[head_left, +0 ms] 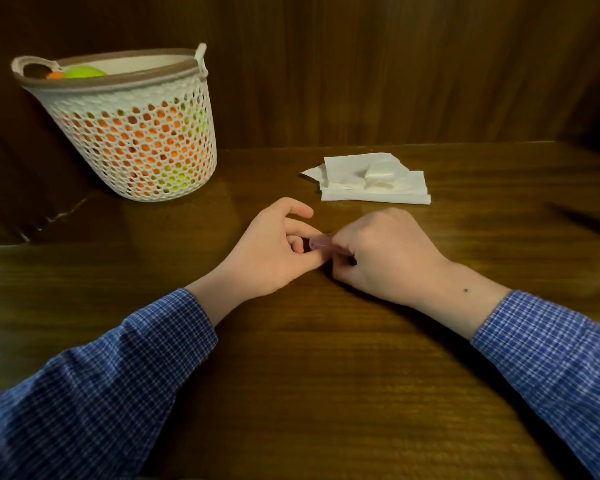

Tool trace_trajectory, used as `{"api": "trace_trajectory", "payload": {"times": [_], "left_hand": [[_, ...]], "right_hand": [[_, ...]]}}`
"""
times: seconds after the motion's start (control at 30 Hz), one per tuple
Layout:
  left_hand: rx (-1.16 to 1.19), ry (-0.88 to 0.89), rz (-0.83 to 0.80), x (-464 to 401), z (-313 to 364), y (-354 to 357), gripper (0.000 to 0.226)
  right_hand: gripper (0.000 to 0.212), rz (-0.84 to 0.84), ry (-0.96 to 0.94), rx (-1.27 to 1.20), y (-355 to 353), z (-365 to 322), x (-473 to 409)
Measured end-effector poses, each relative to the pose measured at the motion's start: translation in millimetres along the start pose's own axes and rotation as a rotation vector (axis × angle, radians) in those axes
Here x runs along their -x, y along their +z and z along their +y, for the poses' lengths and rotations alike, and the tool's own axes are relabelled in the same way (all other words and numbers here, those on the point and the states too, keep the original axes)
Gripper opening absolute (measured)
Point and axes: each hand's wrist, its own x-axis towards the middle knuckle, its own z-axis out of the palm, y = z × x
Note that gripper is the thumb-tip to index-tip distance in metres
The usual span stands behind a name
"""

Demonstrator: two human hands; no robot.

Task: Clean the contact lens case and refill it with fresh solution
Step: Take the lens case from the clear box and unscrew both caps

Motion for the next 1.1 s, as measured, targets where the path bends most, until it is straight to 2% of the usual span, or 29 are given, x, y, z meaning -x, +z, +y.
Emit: {"api": "trace_trajectory", "payload": {"times": [0.3,0.43,0.53,0.67,0.77,0.9,0.97,1.1], "left_hand": [[0.004,-0.025,0.0,-1.0,-0.2,0.5,0.07],[0.007,-0.018,-0.017,-1.7,0.7,-0.9,0.072],[-0.008,-0.002,-0.039,-1.8,0.0,-2.3,0.076],[-0.036,0.02,-0.065,-2.4,-1.1,-4.3,0.079],[-0.032,0.017,-0.074,-2.4,-1.8,-5.3,0.082],[-0.06,0.025,-0.069,-0.6,-0.3,-4.0,0.083],[-0.072,0.022,-0.042,0.7,0.4,-1.1,0.082],[-0.086,0.009,-0.011,2.1,1.3,3.6,0.08]], "right_hand": [[0.009,-0.004,-0.002,0.035,1.5,-1.8,-2.2],[0.028,0.022,0.009,-0.016,-1.5,2.3,-2.6],[0.016,-0.06,0.045,-0.002,-0.8,8.3,0.7],[0.024,-0.058,0.079,-0.057,-1.2,15.0,4.0],[0.028,0.008,0.178,-0.201,0.4,23.3,7.1],[0.014,0.124,0.427,-0.469,13.1,38.0,6.5],[0.014,0.142,0.532,-0.595,20.0,43.1,3.7],[0.015,0.159,0.609,-0.724,27.2,49.4,-0.8]]}}
